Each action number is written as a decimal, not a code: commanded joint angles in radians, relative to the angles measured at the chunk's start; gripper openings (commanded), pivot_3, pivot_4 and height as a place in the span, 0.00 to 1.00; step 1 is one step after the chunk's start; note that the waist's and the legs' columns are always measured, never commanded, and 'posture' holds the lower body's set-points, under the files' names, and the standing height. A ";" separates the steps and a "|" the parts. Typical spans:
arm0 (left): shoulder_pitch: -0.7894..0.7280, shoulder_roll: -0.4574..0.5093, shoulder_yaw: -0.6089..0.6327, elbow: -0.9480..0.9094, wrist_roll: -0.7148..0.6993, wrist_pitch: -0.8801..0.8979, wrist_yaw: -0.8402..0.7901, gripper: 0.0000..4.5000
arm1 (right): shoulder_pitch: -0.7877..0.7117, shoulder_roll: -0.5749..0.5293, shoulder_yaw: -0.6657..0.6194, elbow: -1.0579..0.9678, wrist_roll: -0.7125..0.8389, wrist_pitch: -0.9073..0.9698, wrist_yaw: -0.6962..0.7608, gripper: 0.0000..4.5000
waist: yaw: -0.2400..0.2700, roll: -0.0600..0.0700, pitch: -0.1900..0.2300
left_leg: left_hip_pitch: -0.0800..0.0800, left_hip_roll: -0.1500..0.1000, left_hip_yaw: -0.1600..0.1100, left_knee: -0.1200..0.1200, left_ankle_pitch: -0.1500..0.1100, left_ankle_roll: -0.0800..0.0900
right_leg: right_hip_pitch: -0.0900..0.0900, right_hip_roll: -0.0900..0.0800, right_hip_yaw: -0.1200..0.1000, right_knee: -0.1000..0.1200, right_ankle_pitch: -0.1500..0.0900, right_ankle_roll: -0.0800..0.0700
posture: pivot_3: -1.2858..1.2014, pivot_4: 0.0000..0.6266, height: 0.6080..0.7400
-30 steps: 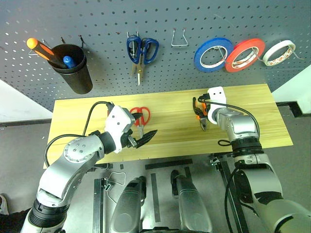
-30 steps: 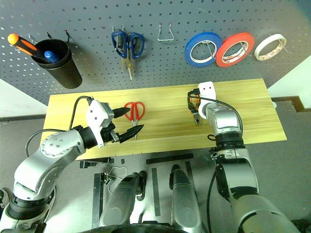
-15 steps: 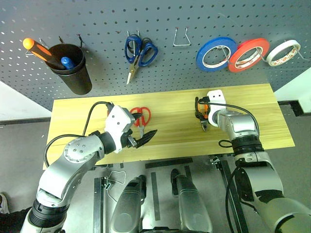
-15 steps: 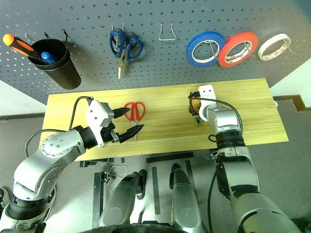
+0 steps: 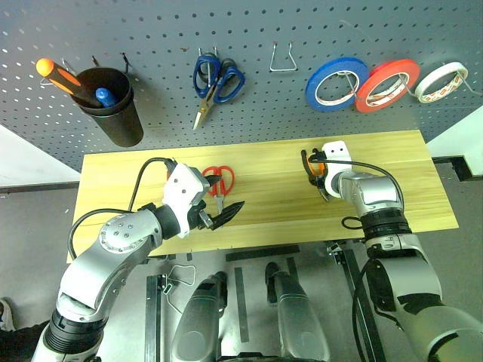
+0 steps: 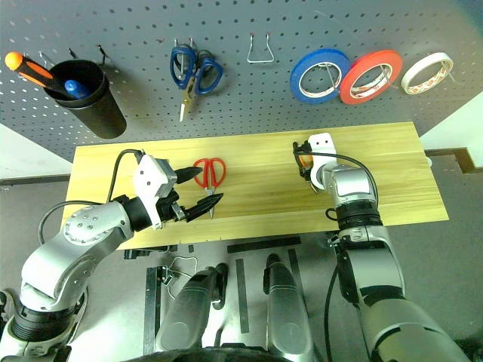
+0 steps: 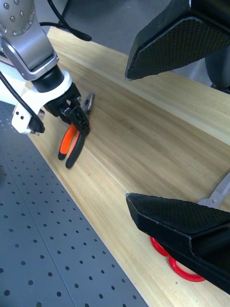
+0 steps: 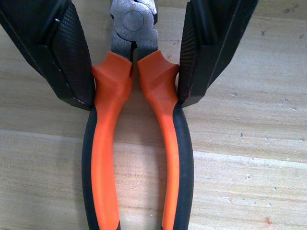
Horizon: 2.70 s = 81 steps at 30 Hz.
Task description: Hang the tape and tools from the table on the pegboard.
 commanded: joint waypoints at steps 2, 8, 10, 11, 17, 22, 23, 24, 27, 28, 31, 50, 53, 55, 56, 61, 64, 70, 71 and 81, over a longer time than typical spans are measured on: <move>-0.001 0.002 0.010 -0.039 -0.004 -0.014 0.003 0.88 | -0.014 -0.012 0.002 0.002 -0.014 -0.013 -0.003 0.49 | 0.000 0.000 0.000 | 0.000 0.000 0.000 0.000 0.000 0.000 | 0.000 0.000 0.000 0.000 0.000 0.000 | 0.57 0.69 1.00; -0.010 0.000 0.003 -0.017 0.005 -0.028 -0.003 0.88 | 0.002 -0.012 0.012 -0.041 -0.020 -0.061 0.016 0.49 | 0.000 0.000 0.000 | -0.001 0.000 0.000 0.000 0.000 0.000 | -0.001 0.000 0.000 0.000 0.000 0.000 | 0.57 0.67 1.00; -0.017 -0.003 -0.003 -0.003 0.011 -0.040 -0.007 0.88 | 0.016 -0.014 0.022 -0.087 -0.016 -0.071 0.039 0.49 | 0.001 0.000 0.000 | -0.001 0.000 0.000 0.000 0.000 0.000 | -0.001 0.000 0.000 0.000 0.000 0.000 | 0.57 0.65 1.00; -0.022 -0.003 -0.004 0.004 0.014 -0.045 -0.010 0.88 | 0.025 -0.015 0.023 -0.128 -0.008 -0.063 0.052 0.49 | 0.001 0.000 0.000 | -0.002 0.000 0.000 0.000 0.001 -0.001 | -0.002 0.000 0.000 0.000 0.000 0.000 | 0.57 0.64 1.00; -0.052 -0.014 -0.011 0.060 0.032 -0.101 -0.030 0.88 | 0.080 -0.022 0.003 -0.387 0.046 0.032 0.106 0.49 | 0.002 0.000 0.000 | -0.004 0.000 0.000 0.000 0.004 -0.007 | -0.004 0.000 -0.001 0.000 0.000 0.000 | 0.57 0.57 1.00; -0.090 -0.031 -0.004 0.127 0.047 -0.175 -0.054 0.88 | 0.168 -0.065 -0.010 -0.694 0.106 0.177 0.147 0.49 | 0.006 0.000 -0.001 | -0.007 0.000 -0.001 0.001 0.004 -0.008 | -0.006 0.000 -0.003 0.000 0.000 0.000 | 0.56 0.51 1.00; -0.095 -0.040 0.001 0.143 0.050 -0.201 -0.059 0.88 | 0.201 -0.083 -0.017 -0.777 0.132 0.199 0.171 0.49 | 0.005 0.000 -0.001 | -0.008 0.000 -0.001 0.001 0.004 -0.008 | -0.006 0.000 -0.003 0.000 0.000 0.000 | 0.56 0.48 1.00; -0.095 -0.049 0.004 0.156 0.052 -0.226 -0.063 0.88 | 0.230 -0.100 -0.023 -0.845 0.158 0.216 0.194 0.49 | 0.008 0.000 -0.002 | -0.008 -0.001 -0.001 0.002 0.004 -0.008 | -0.006 -0.001 -0.004 0.000 0.000 0.000 | 0.56 0.47 1.00; -0.079 -0.065 0.011 0.185 0.052 -0.288 -0.083 0.88 | 0.306 -0.157 -0.026 -1.003 0.228 0.237 0.270 0.49 | 0.007 0.000 -0.004 | -0.010 -0.001 -0.002 0.001 0.005 -0.009 | -0.008 -0.001 -0.007 0.000 0.000 0.000 | 0.55 0.45 1.00; -0.072 -0.068 0.013 0.191 0.053 -0.303 -0.088 0.88 | 0.325 -0.173 -0.028 -1.039 0.245 0.234 0.289 0.49 | 0.005 -0.001 -0.005 | -0.010 -0.001 -0.001 0.001 0.005 -0.009 | -0.008 -0.002 -0.007 0.000 0.000 0.000 | 0.55 0.45 1.00; -0.060 -0.096 0.023 0.227 0.068 -0.399 -0.097 0.88 | 0.381 -0.221 -0.054 -1.125 0.301 0.181 0.357 0.49 | 0.004 -0.002 -0.010 | -0.009 -0.001 0.001 0.002 0.005 -0.009 | -0.008 -0.002 -0.007 0.001 0.000 0.000 | 0.55 0.42 1.00; -0.120 -0.177 0.081 0.302 0.004 -0.518 -0.101 0.88 | 0.068 0.013 -0.061 -0.919 0.298 -0.288 0.195 0.49 | 0.002 -0.006 -0.055 | -0.002 0.000 0.001 0.009 0.007 -0.011 | -0.002 0.000 -0.007 0.005 0.003 -0.001 | 0.55 0.37 1.00; -0.114 -0.186 0.071 0.310 0.010 -0.526 -0.103 0.88 | -0.012 0.058 -0.012 -0.758 0.219 -0.416 0.171 0.49 | 0.001 -0.006 -0.057 | -0.002 0.000 0.001 0.010 0.007 -0.012 | -0.002 0.000 -0.007 0.006 0.003 -0.001 | 0.55 0.36 1.00; -0.115 -0.193 0.067 0.314 0.014 -0.530 -0.102 0.88 | -0.054 0.078 0.001 -0.668 0.186 -0.487 0.161 0.49 | 0.001 -0.006 -0.057 | -0.002 0.000 0.001 0.011 0.007 -0.012 | -0.002 0.000 -0.007 0.008 0.003 -0.001 | 0.55 0.36 1.00; -0.116 -0.197 0.068 0.314 0.013 -0.530 -0.100 0.88 | -0.073 0.084 0.001 -0.633 0.176 -0.515 0.158 0.49 | 0.002 -0.006 -0.057 | -0.002 0.000 0.001 0.012 0.007 -0.011 | -0.002 0.001 -0.007 0.008 0.003 -0.001 | 0.55 0.36 1.00; -0.106 -0.203 0.069 0.306 0.014 -0.532 -0.101 0.88 | -0.125 0.094 -0.015 -0.550 0.171 -0.579 0.154 0.49 | 0.004 -0.006 -0.058 | -0.003 0.000 0.001 0.015 0.007 -0.011 | -0.003 0.000 -0.008 0.014 0.003 -0.001 | 0.55 0.34 1.00; -0.100 -0.206 0.067 0.306 0.016 -0.535 -0.101 0.88 | -0.133 0.099 -0.018 -0.540 0.170 -0.600 0.146 0.49 | 0.003 -0.006 -0.059 | -0.003 0.000 0.001 0.016 0.007 -0.011 | -0.003 0.000 -0.008 0.016 0.003 -0.001 | 0.55 0.34 1.00; -0.109 -0.210 0.066 0.313 0.016 -0.538 -0.103 0.88 | -0.183 0.115 -0.039 -0.477 0.145 -0.629 0.068 0.49 | 0.002 -0.006 -0.065 | -0.002 0.000 0.002 0.018 0.007 -0.012 | -0.003 0.001 -0.007 0.018 0.003 -0.001 | 0.56 0.34 1.00; -0.110 -0.210 0.066 0.314 0.016 -0.539 -0.103 0.88 | -0.191 0.118 -0.043 -0.459 0.141 -0.638 0.055 0.49 | 0.002 -0.006 -0.065 | -0.001 0.000 0.002 0.018 0.007 -0.012 | -0.003 0.001 -0.007 0.018 0.003 -0.002 | 0.56 0.34 1.00; -0.116 -0.232 0.064 0.299 0.015 -0.547 -0.082 0.88 | -0.244 0.180 -0.024 -0.309 0.114 -0.747 0.020 0.49 | -0.002 -0.006 -0.068 | -0.001 0.000 0.003 0.018 0.007 -0.012 | -0.002 0.001 -0.006 0.019 0.004 -0.002 | 0.56 0.38 1.00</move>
